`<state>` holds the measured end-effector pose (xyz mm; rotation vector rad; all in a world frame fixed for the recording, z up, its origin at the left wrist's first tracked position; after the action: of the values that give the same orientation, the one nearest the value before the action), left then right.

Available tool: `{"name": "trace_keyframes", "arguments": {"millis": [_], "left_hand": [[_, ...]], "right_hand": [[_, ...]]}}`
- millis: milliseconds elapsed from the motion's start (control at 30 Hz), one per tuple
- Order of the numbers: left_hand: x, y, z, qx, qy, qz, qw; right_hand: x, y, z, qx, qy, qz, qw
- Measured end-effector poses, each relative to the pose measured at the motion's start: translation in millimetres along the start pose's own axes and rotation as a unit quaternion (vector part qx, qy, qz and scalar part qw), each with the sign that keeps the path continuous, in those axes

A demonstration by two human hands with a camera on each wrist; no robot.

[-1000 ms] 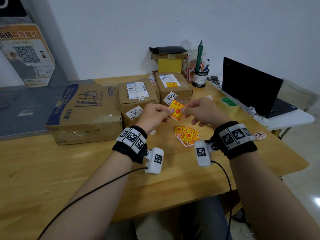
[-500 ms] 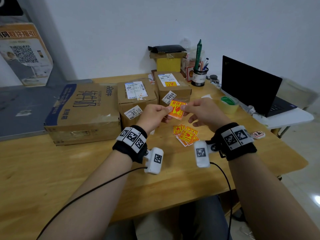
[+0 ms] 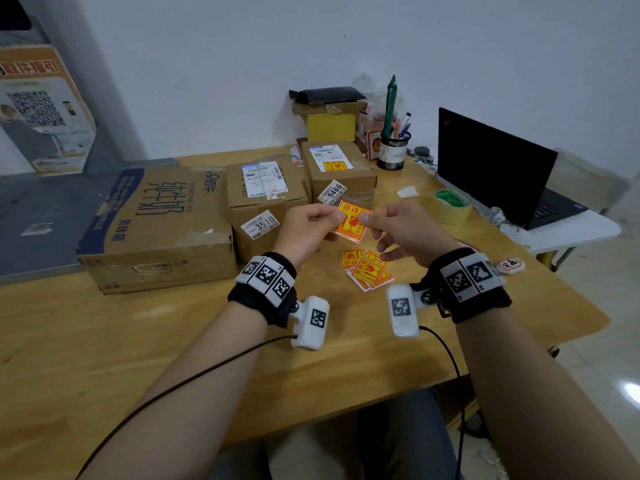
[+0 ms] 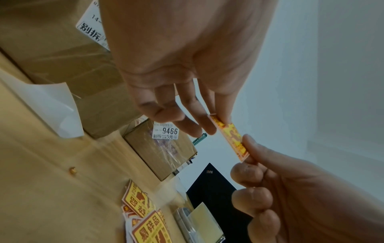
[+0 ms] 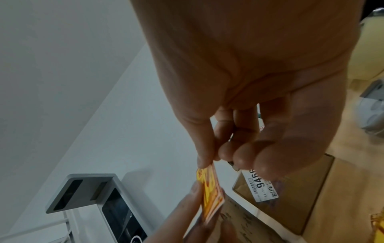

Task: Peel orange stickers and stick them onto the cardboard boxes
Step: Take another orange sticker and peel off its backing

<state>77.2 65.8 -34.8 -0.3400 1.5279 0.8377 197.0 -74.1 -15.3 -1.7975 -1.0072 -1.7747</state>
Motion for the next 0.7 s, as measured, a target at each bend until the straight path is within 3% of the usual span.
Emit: {"name": "trace_keyframes", "arguments": {"millis": [300, 700], "left_hand": [[3.7, 0.9, 6.1, -0.068, -0.024, -0.017, 0.997], [4.0, -4.7, 4.3, -0.084, -0.008, 0.048, 0.995]], "right_hand": [[-1.2, -2.2, -3.4, 0.011, -0.004, 0.003, 1.0], [-4.6, -3.9, -6.9, 0.003, -0.013, -0.007, 1.0]]}}
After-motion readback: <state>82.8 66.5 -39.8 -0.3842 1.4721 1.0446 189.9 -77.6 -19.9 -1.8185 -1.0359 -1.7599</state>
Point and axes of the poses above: each hand's wrist, its own z-axis towards the middle knuckle, its own y-axis out of the back of the hand, x = y × z, the point moved 2 cm from there along z, towards the middle knuckle, and after that the axes turned 8 degrees about z, right-handed, at the moved point
